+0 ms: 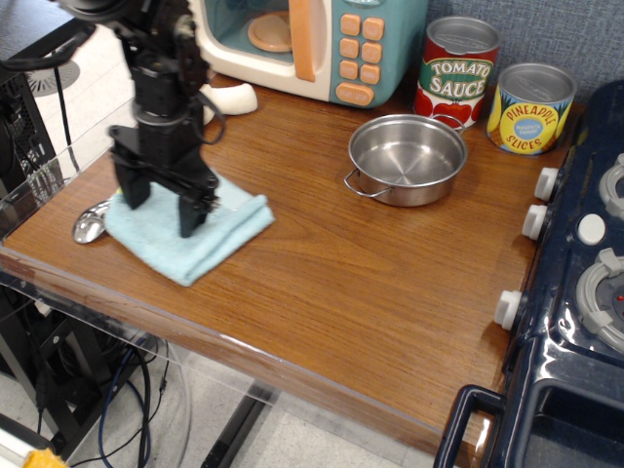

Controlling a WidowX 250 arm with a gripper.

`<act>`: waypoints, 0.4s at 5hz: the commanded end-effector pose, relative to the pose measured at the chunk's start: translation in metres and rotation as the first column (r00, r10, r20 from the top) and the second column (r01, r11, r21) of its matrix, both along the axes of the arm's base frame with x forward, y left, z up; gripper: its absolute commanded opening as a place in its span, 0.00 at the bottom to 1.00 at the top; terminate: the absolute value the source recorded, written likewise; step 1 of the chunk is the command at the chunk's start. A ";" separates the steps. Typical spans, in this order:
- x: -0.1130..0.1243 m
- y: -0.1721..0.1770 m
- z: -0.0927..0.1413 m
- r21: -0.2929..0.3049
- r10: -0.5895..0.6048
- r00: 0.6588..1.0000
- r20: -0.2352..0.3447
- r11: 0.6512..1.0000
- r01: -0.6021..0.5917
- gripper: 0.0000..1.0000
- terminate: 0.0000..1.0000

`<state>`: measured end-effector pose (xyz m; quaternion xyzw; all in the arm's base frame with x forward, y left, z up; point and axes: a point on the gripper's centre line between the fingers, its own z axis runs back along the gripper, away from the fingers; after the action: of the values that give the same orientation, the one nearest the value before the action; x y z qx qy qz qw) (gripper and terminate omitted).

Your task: PICK UP THE WHITE TOWEL AND PUT NEAR THE SPOON

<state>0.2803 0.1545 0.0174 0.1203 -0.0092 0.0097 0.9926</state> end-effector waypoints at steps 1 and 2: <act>-0.009 -0.009 0.018 -0.050 0.006 0.999 0.038 0.999 -0.004 1.00 0.00; 0.002 -0.020 0.039 -0.099 0.004 0.992 0.123 0.995 0.008 1.00 0.00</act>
<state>0.2909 0.1344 0.0342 0.0560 -0.0403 0.0233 0.9973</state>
